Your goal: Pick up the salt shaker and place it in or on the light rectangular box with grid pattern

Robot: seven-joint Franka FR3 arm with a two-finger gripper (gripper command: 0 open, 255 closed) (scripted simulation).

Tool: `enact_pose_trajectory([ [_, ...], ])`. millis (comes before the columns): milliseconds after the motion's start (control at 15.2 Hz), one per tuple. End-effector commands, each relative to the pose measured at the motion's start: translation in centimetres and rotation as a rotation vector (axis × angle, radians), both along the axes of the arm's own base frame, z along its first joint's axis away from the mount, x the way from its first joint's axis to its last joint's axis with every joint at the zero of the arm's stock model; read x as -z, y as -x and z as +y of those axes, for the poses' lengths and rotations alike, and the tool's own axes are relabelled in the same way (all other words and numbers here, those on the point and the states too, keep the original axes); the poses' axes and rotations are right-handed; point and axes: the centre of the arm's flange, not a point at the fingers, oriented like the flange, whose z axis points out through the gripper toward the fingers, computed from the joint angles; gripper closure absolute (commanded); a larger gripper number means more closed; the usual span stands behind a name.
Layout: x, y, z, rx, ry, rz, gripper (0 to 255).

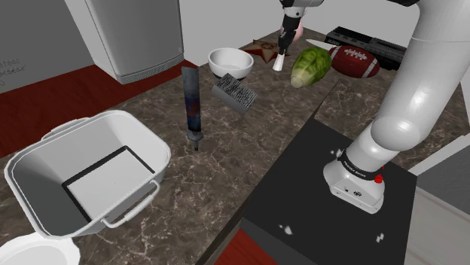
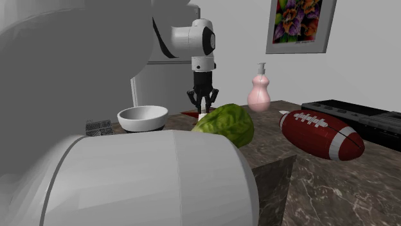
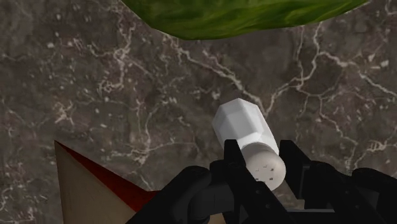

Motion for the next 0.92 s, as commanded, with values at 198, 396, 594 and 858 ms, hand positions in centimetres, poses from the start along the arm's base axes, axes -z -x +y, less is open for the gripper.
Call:
enact_pose_trajectory([
  [198, -2.5, 0.0, 0.1, 0.0, 0.0, 0.0, 255],
  [396, -4.1, 0.0, 0.1, 0.0, 0.0, 0.0, 255],
  [594, -5.7, 0.0, 0.1, 0.0, 0.0, 0.0, 255],
  [858, -7.8, 0.0, 0.1, 0.0, 0.0, 0.0, 255],
])
